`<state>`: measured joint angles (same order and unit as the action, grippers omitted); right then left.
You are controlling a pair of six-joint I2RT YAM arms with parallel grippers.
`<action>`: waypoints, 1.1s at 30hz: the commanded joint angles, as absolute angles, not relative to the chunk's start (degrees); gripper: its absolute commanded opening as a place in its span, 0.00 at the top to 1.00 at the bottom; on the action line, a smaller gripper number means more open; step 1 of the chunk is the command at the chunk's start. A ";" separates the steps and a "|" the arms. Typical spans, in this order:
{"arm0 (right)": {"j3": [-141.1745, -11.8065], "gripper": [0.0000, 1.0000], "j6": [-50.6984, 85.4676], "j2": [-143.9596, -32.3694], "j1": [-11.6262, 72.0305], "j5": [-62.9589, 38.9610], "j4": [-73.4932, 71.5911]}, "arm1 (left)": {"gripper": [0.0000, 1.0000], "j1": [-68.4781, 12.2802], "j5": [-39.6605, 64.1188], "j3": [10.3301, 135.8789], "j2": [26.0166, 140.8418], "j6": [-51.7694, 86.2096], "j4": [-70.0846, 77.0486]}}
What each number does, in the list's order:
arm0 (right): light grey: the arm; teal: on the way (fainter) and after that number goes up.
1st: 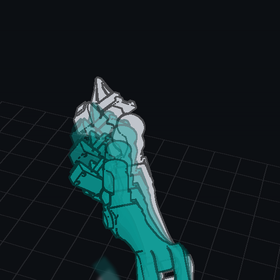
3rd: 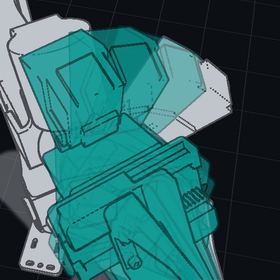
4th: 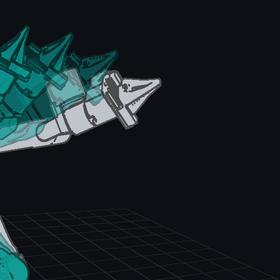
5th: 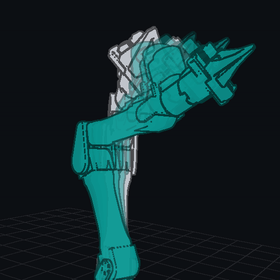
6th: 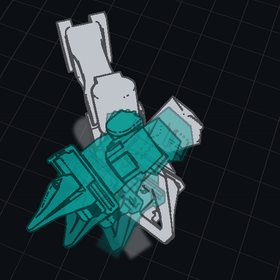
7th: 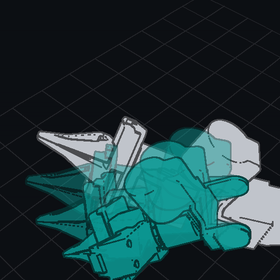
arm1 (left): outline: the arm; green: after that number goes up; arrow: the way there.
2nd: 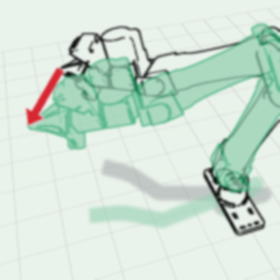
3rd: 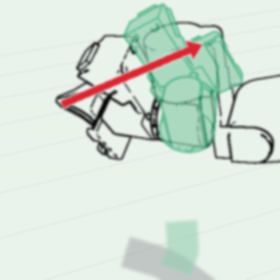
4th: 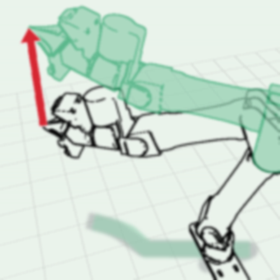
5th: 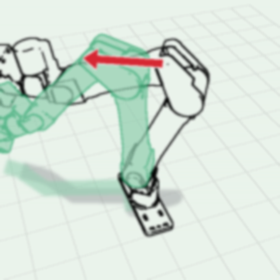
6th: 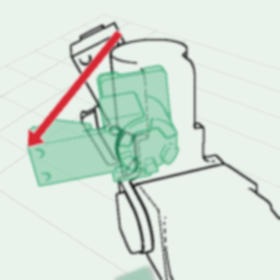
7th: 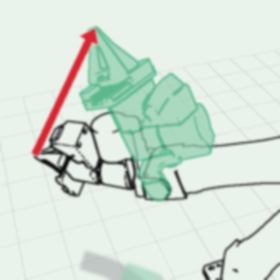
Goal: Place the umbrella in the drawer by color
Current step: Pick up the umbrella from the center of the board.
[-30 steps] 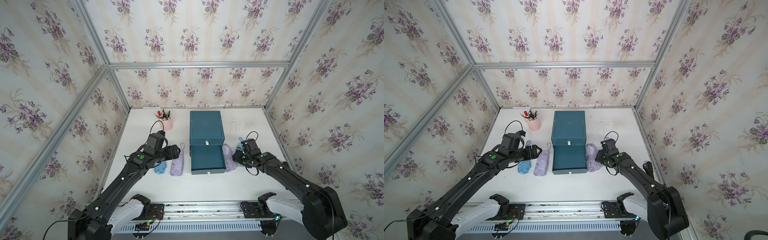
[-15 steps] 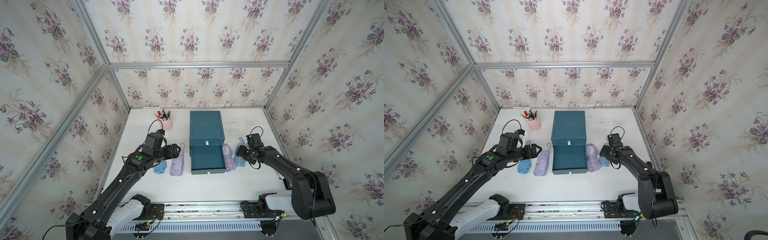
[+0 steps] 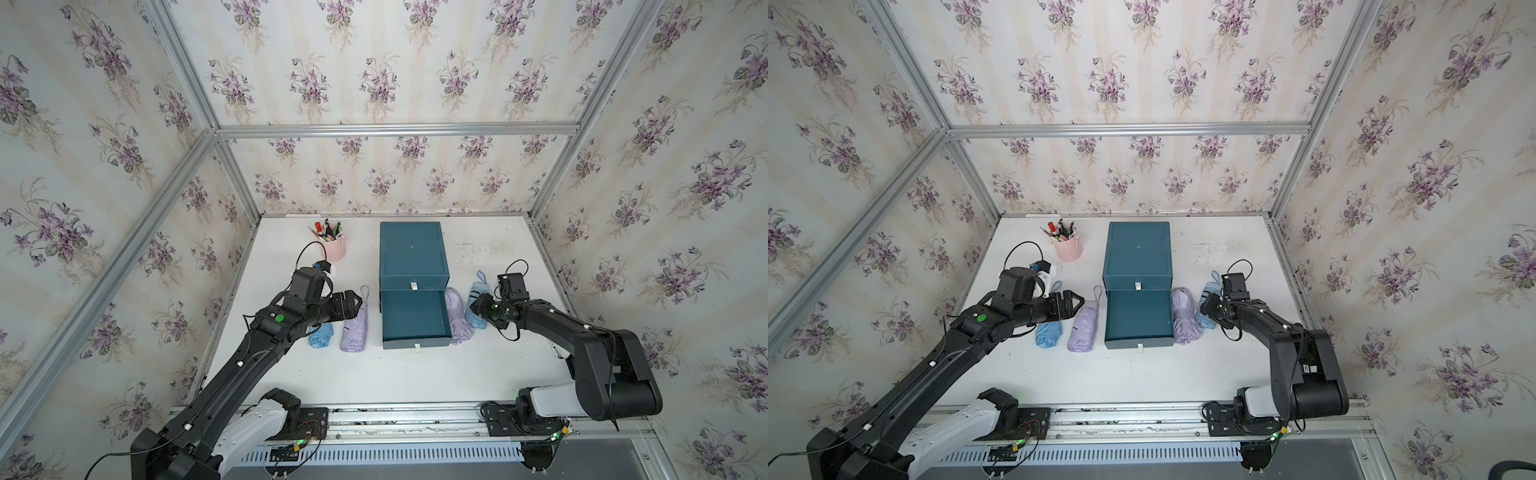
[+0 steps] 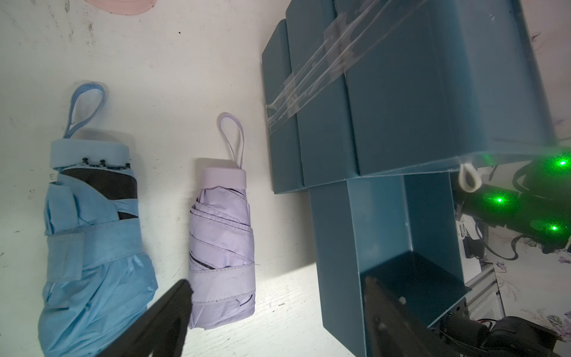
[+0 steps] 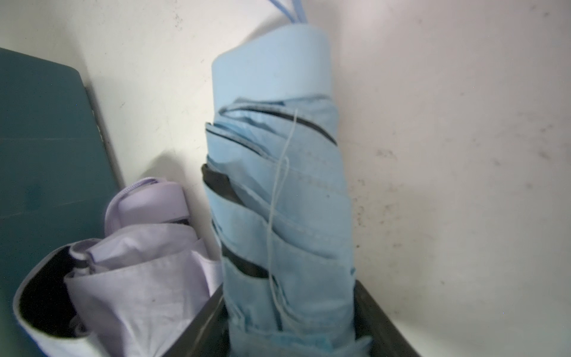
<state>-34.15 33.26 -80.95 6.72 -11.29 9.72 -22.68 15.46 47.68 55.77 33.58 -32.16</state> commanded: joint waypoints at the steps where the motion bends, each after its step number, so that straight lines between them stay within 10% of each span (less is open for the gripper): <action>1: -34.32 0.50 33.60 -80.05 6.81 -10.73 12.59 | 0.13 -22.65 16.21 47.63 55.77 33.00 -30.86; 14: -36.83 0.91 29.49 -65.26 6.86 -9.84 16.23 | 0.13 -22.63 17.62 49.36 54.42 32.83 -30.41; 20: -41.29 0.91 26.12 -55.42 9.30 -17.74 16.33 | 0.10 -22.67 23.89 50.51 51.58 33.17 -26.84; 33: -52.40 0.89 26.83 -56.37 47.74 -12.80 3.65 | 0.00 -22.76 41.05 49.61 48.09 38.74 -10.19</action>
